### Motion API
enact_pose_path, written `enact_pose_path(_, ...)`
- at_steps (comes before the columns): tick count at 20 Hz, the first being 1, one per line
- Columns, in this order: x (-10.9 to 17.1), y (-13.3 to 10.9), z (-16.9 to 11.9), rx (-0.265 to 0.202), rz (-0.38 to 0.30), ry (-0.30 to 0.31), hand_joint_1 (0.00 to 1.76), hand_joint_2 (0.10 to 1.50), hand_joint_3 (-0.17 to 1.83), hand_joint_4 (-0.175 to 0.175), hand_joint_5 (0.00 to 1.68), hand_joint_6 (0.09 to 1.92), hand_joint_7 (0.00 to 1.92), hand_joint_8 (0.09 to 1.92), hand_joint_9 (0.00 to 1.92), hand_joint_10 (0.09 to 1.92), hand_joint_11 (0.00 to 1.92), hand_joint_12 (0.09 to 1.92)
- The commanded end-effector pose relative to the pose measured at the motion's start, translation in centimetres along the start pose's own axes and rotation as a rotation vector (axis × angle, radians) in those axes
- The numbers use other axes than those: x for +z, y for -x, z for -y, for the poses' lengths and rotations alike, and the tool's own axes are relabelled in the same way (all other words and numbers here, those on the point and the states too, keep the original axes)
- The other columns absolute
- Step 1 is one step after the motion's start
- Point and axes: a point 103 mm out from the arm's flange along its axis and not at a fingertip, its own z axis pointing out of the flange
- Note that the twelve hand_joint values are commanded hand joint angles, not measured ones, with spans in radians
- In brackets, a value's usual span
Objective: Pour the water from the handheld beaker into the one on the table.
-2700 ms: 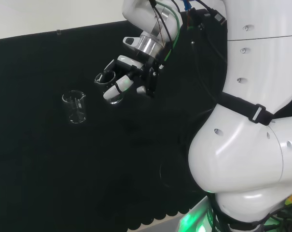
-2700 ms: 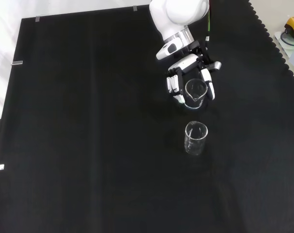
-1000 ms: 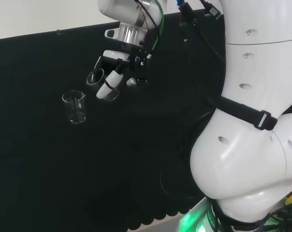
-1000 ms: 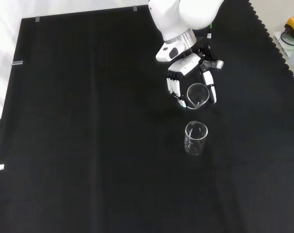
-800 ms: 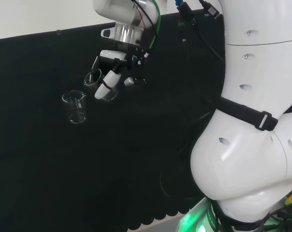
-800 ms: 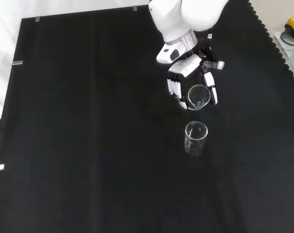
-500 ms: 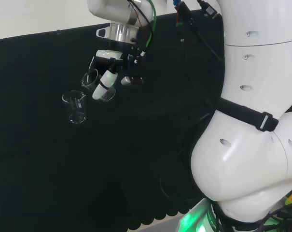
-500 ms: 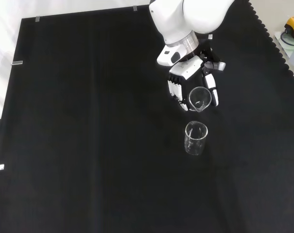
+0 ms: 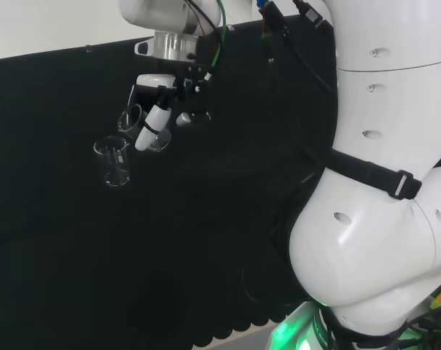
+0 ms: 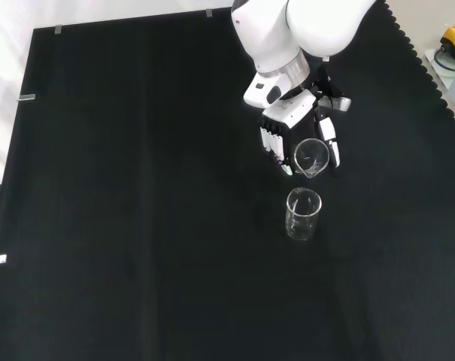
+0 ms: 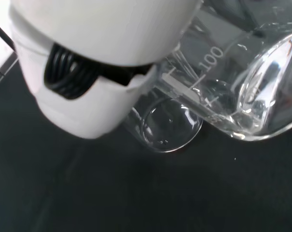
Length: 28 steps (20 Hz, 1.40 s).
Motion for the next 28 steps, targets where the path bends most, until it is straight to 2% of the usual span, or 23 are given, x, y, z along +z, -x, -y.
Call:
enact_pose_path(1,0.1,-1.0,-0.8,0.098,0.14,-0.096,1.43,0.64,0.54,-0.175,1.44,0.26,1.57,0.18,1.53,0.09,1.2,0.75)
enact_pose_path(11,0.0,-1.7,-1.4,0.149,0.198,-0.116,1.44,0.62,0.57,-0.175,1.46,0.23,1.61,0.09,1.54,0.09,1.21,0.74)
enact_pose_path(26,-0.5,-2.1,-1.5,0.179,0.269,-0.165,1.44,0.6,0.6,-0.175,1.47,0.22,1.63,0.09,1.51,0.15,1.23,0.73)
enact_pose_path(28,-1.0,-1.3,-0.6,0.185,0.265,-0.17,1.44,0.6,0.61,-0.175,1.47,0.22,1.64,0.09,1.5,0.18,1.23,0.73)
